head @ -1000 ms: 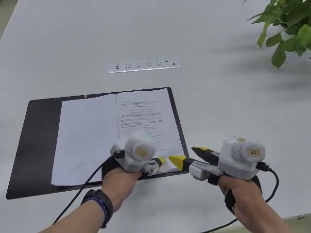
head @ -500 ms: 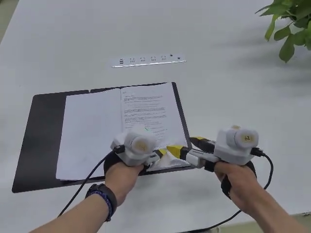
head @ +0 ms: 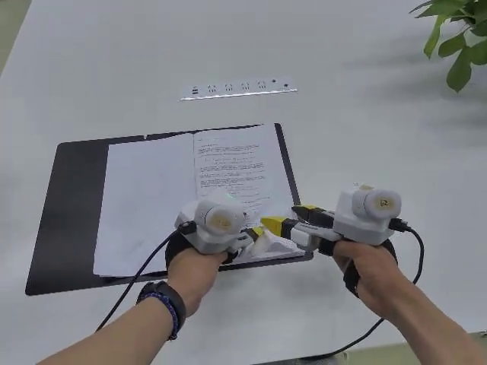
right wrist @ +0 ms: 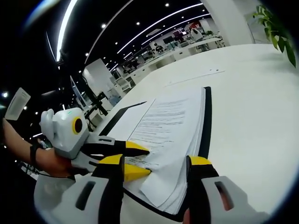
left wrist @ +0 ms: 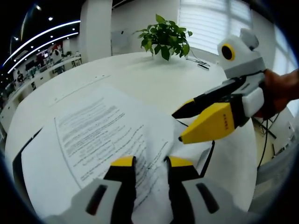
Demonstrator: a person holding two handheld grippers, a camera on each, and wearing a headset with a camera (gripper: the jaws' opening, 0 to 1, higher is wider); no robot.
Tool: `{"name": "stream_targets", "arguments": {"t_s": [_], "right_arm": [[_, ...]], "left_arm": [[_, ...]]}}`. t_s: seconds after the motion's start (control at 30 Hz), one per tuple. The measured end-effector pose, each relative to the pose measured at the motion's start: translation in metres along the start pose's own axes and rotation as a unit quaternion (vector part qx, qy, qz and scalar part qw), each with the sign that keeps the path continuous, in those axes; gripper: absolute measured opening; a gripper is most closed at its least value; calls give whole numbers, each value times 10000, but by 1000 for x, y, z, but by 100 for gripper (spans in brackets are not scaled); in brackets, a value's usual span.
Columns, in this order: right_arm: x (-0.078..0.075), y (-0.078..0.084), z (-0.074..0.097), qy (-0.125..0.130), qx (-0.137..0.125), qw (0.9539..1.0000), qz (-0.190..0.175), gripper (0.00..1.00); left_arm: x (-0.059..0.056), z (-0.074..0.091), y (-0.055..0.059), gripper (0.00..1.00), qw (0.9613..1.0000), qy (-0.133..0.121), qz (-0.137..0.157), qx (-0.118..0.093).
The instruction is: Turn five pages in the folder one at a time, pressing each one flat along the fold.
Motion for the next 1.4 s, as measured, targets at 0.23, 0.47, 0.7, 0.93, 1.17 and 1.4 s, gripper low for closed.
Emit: {"name": "stream_targets", "arguments": {"t_s": [0.23,0.47,0.7,0.93,1.17,1.4], "right_arm": [[0,2,1,-2,-36,9999,-155,48],[-2,4,7,52,-189,9987,-464,42],[0,13,13,121,-243,9969,-736,29],[0,19,15,302,-246,9961,-788,9],[3,14,15,328,-350,9950,-876,1],[11,7,16,279,-439,9947,-887,0]], "left_arm": [[0,1,-1,28,9997,166,157,-20],[-6,3,-4,41,9982,385,456,7],[-10,16,-3,53,9976,421,548,100],[-16,41,-1,59,9974,219,684,40],[-11,64,0,61,9967,-38,803,-76],[-13,89,3,62,9980,-132,616,-92]]}}
Point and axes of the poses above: the centre of the closed fingertips' face, and the gripper's own axes: z roughly backward along the fingers, x roughly to its left, y roughly out of its underside, the point moved 7 cm from there along z, roughly backward along the fingers, and after that the axes turned 5 degrees about -x, right-handed, at the moved point
